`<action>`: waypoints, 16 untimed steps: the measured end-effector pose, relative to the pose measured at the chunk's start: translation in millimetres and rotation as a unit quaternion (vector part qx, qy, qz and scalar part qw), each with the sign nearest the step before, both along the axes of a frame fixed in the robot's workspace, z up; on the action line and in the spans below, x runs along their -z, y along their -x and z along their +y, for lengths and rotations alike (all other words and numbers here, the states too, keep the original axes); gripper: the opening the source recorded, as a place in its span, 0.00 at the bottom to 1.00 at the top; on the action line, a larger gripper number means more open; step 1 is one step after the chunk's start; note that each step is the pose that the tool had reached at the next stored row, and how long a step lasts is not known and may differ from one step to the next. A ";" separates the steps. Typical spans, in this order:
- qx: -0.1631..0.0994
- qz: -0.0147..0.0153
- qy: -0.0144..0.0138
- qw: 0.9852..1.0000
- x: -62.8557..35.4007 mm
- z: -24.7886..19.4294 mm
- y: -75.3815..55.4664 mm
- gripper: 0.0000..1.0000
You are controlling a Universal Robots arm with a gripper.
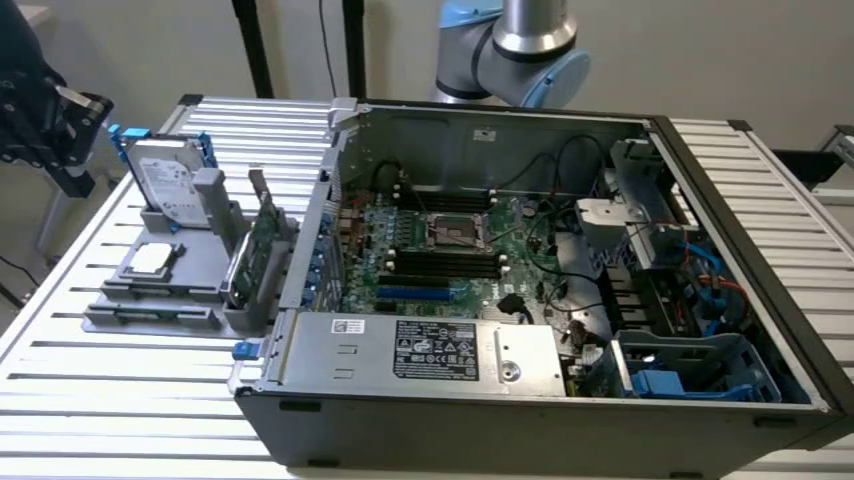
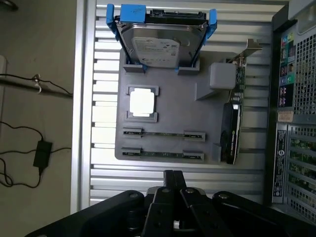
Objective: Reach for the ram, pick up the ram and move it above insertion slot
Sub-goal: 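Pick up the ram and move it above insertion slot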
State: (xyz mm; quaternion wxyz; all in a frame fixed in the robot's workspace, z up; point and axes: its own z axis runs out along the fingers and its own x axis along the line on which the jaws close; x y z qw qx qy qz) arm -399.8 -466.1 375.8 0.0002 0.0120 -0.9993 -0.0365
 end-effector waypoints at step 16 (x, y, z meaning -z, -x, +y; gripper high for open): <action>-0.049 -0.001 -0.001 0.999 0.5 0.1 0.3 0.11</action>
